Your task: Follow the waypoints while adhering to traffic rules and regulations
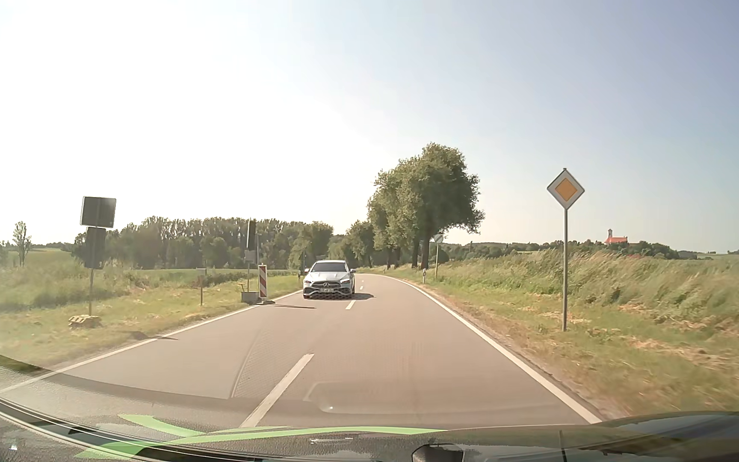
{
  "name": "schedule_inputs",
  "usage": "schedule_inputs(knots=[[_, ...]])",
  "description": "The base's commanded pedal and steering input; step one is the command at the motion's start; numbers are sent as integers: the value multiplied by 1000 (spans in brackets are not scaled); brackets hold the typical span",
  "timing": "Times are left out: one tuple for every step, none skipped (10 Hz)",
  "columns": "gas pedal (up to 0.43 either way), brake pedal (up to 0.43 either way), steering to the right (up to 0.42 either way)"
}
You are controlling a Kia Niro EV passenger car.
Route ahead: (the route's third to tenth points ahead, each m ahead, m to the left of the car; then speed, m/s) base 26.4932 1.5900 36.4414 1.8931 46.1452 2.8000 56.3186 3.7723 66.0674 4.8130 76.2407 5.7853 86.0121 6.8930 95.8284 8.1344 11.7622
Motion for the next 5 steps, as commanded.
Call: schedule_inputs(knots=[[197,0,-8],[197,0,-8],[197,0,-8],[197,0,-8],[197,0,-9]])
